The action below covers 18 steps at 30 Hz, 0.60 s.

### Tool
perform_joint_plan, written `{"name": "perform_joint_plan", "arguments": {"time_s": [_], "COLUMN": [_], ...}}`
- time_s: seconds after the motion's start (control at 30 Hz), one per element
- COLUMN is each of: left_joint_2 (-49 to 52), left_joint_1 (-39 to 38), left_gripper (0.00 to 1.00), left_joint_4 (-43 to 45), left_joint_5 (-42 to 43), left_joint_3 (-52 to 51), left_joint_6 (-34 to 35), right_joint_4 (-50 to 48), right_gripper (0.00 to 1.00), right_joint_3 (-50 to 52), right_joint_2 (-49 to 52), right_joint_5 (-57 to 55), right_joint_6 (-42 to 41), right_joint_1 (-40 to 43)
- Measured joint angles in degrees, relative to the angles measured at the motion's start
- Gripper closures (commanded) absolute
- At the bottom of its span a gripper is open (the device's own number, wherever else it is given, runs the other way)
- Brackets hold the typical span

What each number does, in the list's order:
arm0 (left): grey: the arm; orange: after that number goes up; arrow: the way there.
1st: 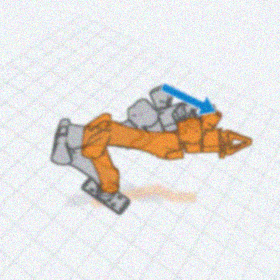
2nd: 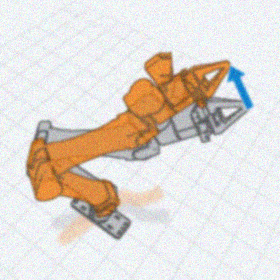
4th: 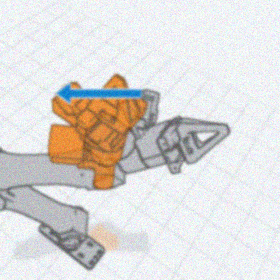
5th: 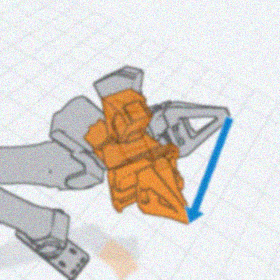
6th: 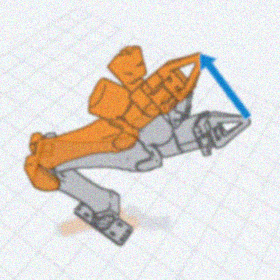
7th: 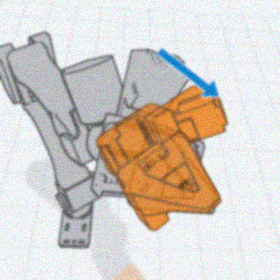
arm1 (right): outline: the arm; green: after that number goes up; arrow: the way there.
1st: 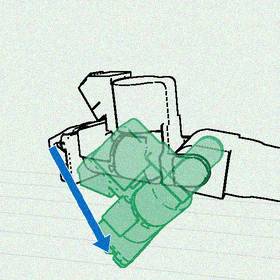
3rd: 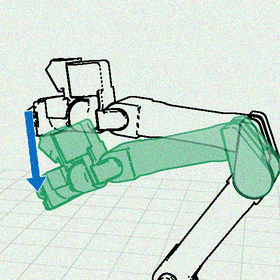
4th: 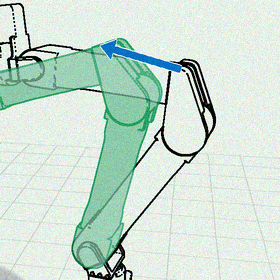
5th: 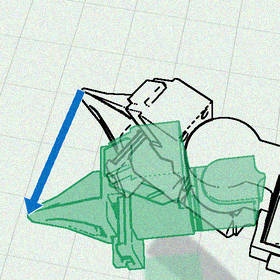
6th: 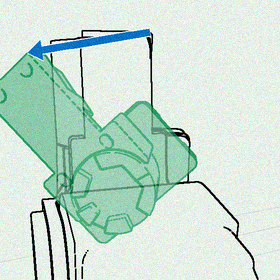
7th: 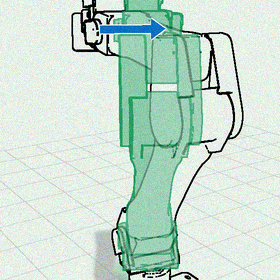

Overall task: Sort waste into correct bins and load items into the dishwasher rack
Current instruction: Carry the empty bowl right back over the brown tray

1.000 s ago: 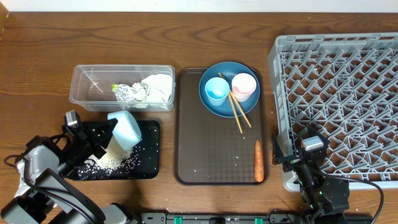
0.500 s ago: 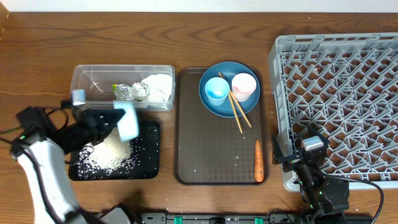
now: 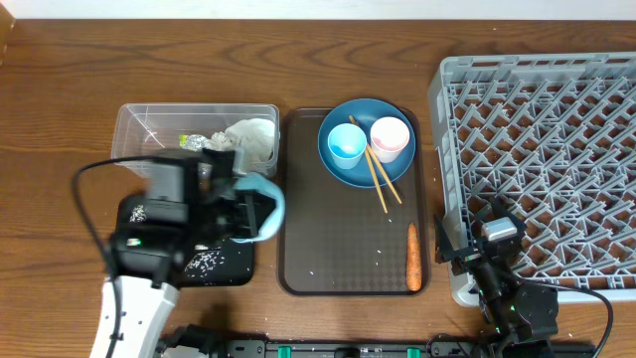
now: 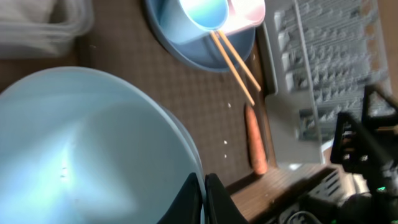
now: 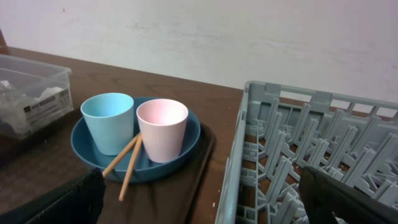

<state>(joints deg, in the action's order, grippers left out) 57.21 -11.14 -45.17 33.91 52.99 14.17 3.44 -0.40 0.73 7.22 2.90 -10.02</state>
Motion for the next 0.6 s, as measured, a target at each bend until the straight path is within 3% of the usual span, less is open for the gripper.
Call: {"name": "perform_joint_plan", "arguments": {"time_s": [0.3,0.6], "left_joint_2": [9.20,26.36], "left_joint_1": [-26.23,-39.19], "left_gripper": [0.94,0.93], "left_joint_4": [9.18,19.34], "left_joint_5": [-20.09,-30.53], "left_joint_3": [-0.15,-0.22], "left_joint_6": [10.47,13.27], "right_joint_4": [0.02,0.00], "right_gripper": [0.01,0.01], "right_joint_3": [0.00,0.00], "right_joint_2": [0.00,0.00], "right_joint_5": [0.00,0.00], "right_joint_6": [0.00,0.00], "right_joint_1": [0.00,0.00]}}
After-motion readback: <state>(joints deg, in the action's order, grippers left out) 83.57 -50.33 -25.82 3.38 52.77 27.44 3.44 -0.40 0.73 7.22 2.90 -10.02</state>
